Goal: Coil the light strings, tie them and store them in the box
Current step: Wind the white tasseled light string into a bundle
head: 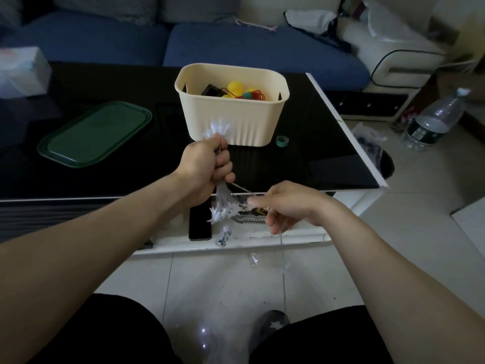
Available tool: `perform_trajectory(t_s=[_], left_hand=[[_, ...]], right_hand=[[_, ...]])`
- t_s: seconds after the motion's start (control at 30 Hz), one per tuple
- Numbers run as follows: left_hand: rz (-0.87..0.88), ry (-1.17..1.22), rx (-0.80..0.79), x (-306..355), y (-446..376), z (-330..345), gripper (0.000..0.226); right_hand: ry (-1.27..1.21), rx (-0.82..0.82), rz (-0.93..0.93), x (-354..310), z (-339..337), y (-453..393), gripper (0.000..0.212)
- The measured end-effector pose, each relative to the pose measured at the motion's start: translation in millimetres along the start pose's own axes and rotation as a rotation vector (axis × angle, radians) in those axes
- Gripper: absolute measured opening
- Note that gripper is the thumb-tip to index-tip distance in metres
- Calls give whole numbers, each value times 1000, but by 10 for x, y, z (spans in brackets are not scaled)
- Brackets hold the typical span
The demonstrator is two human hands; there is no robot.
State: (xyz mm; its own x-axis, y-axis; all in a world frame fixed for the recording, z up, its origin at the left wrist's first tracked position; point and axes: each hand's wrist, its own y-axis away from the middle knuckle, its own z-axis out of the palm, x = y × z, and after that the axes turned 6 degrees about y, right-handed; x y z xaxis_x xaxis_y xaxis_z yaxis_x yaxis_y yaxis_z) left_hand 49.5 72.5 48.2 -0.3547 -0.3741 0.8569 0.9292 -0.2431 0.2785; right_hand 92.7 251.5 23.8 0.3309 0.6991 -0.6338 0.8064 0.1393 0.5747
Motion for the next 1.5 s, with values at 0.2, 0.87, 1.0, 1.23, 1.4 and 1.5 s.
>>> perform_trajectory(t_s=[0.2,0.87,1.0,1.23,1.4,1.5], left_hand=[[-20,10,66,22,11,16,32],[-2,-176,103,-89,-19,-57,35],[6,-206,114,-98,-16,-83,34],[-11,-196,95,-104,-12,-25,23],[13,-129,87,-158,-31,24,23],[12,-70,80,-180,-29,60,22]], right_hand=[[120,-194,-12,136,-233,178,20],[-112,556,60,153,-385,129,14],[-299,512,-109,117,-354,118,10],[-153,436,-271,155,-246,83,12],[-104,372,-359,56,-179,130,12],[-100,312,-414,4,-117,152,4]])
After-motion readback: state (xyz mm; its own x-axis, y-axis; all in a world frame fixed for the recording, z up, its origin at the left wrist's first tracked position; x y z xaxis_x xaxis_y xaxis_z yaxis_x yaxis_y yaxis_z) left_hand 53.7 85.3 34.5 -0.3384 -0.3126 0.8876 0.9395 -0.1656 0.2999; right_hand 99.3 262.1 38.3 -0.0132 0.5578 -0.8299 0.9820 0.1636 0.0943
